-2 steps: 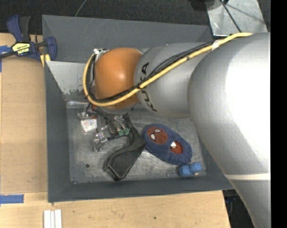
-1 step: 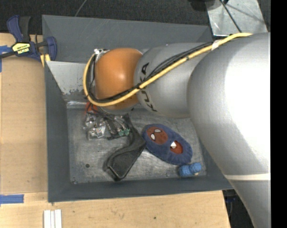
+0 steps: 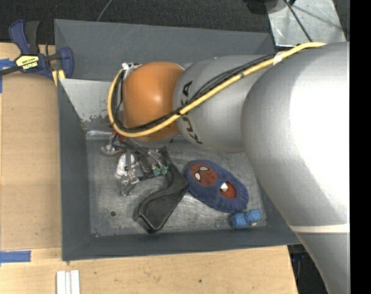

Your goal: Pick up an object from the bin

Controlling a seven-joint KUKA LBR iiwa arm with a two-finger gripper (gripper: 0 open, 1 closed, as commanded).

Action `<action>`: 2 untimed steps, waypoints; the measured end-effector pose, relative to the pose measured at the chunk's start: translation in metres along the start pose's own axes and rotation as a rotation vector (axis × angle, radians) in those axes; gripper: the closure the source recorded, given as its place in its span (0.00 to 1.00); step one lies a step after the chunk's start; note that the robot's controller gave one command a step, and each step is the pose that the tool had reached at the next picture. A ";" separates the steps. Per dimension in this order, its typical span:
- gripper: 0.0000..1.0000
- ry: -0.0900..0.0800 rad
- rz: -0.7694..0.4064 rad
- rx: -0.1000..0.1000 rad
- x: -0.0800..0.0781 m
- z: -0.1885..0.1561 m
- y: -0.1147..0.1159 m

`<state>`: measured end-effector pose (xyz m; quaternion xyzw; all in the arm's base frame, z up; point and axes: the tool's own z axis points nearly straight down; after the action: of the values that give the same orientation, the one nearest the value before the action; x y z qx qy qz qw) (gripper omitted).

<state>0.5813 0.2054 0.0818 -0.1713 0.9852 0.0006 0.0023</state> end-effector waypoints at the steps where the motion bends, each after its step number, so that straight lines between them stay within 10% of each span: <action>1: 0.00 -0.021 -0.362 0.003 0.042 0.002 -0.030; 2: 0.00 -0.007 -0.411 0.003 0.043 -0.118 -0.044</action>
Offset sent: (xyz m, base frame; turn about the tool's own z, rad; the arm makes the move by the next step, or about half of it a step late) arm -0.0360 -0.0439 -0.0071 -0.3641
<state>0.5550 0.1488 0.2000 -0.3688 0.9295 -0.0008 0.0062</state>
